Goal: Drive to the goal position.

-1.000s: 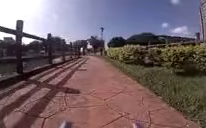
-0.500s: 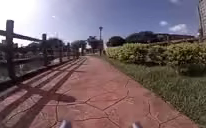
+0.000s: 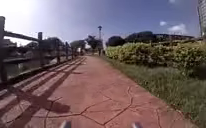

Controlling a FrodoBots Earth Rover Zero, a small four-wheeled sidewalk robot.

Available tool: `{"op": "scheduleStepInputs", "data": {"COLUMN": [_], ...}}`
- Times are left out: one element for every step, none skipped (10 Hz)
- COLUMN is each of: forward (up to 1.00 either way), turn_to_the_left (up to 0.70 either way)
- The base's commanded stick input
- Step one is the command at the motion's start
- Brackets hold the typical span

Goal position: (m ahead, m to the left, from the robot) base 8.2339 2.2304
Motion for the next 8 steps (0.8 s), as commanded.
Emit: {"op": "scheduleStepInputs", "data": {"forward": [0.5, 0.5, 0.5, 0.5, 0.5, 0.5, 0.5, 0.5], "turn_to_the_left": [0.0, 0.0, 0.0, 0.0, 0.0, 0.0, 0.0, 0.0]}}
